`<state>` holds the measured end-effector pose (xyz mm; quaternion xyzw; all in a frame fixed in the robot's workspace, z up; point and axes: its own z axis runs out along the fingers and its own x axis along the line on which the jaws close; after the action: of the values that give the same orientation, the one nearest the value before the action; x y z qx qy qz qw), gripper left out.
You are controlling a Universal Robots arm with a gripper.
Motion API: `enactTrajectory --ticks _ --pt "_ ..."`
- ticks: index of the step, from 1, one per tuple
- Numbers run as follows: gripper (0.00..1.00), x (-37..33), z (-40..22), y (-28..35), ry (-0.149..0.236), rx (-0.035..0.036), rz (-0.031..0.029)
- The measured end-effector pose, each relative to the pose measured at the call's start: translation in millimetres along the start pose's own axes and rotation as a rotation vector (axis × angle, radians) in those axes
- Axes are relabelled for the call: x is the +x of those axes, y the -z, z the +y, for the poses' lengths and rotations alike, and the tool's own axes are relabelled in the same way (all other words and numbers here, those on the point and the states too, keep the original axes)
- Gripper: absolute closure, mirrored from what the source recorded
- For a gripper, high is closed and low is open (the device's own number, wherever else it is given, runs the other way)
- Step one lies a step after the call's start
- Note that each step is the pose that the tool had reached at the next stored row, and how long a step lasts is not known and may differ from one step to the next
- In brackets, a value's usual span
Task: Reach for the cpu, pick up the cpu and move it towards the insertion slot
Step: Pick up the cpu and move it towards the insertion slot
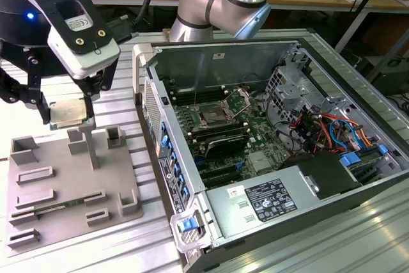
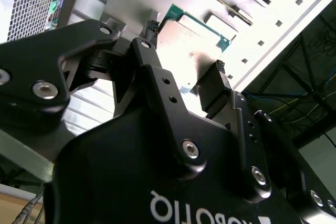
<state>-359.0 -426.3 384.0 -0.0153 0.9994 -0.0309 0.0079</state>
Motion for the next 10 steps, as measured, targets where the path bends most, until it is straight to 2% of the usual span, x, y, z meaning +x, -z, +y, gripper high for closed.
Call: enactTrajectory --ticks 5,10 --pt "0.45 -9.9 -0.3 -0.5 0.000 0.0008 0.0000" --pt "0.45 -12.4 -0.3 -0.6 0.000 0.0013 0.0000"
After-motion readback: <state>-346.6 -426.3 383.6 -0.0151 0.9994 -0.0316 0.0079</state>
